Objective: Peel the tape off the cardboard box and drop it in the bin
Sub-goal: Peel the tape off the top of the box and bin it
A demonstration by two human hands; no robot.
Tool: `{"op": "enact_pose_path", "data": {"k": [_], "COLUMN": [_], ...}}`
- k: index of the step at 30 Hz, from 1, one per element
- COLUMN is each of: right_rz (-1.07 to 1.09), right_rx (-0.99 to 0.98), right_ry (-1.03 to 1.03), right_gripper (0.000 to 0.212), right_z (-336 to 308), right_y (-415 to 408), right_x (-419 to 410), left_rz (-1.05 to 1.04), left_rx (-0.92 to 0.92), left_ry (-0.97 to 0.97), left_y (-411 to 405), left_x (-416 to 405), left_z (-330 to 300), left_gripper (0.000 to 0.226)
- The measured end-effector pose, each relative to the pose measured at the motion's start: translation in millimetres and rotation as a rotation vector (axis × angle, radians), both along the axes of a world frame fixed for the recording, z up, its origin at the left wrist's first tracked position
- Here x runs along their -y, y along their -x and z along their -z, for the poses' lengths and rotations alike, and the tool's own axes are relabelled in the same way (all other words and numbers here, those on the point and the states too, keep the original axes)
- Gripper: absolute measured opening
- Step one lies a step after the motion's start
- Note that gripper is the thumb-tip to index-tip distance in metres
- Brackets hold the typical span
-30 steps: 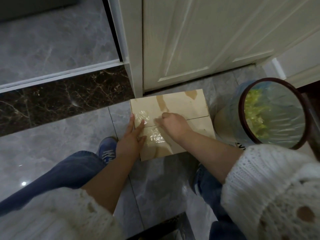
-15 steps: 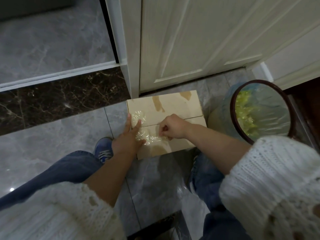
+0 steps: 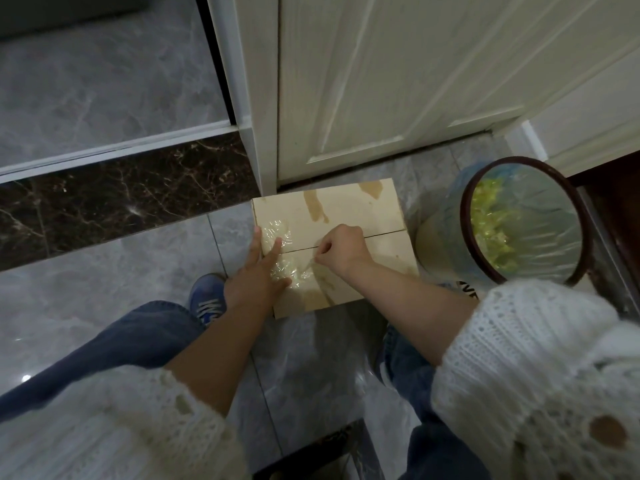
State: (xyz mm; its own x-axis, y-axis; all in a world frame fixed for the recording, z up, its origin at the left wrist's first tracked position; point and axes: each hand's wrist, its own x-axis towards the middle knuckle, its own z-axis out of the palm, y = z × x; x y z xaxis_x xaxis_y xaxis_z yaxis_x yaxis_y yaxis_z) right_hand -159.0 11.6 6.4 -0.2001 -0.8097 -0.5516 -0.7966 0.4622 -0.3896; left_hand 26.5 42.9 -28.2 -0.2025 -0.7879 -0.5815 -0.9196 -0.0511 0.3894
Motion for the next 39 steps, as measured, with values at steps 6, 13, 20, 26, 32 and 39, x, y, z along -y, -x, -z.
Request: {"op": "enact_pose_path", "data": {"k": [6,13,20,26,32,39], "right_rz": [0.089,0.157,0.267,0.186,0.057,0.084], "right_rx": [0.097,0.239,0.216,0.152,0.047,0.002], "right_ry": [0.038,0.015,-0.092,-0.066,0.017,0.154], "right_gripper": [0.008,0.047,0.039,0.031,0.022,0.025], "right_z": [9,5,4,3,1,-7], "right_y": [3,11,21,28,37,53], "right_x": [-2,1,4,4,3,15], "left_rz": [-0.007,-0.002,0.003,0.006,0.018,0.006], "left_rx": [-0.014,-0.006,-0.002,-0.017,-0.002,-0.017], "left_ry": [0.004,-0.022,-0.018,-0.011,0.002,0.008], "left_y": [0,1,1,0,0,0], "left_x": [0,2,2,2,1,0], "left_z": [-2,-5,-5,-5,-4,-1], "left_gripper": [0.087,0.086,0.088,0.088,0.088,0.089]}}
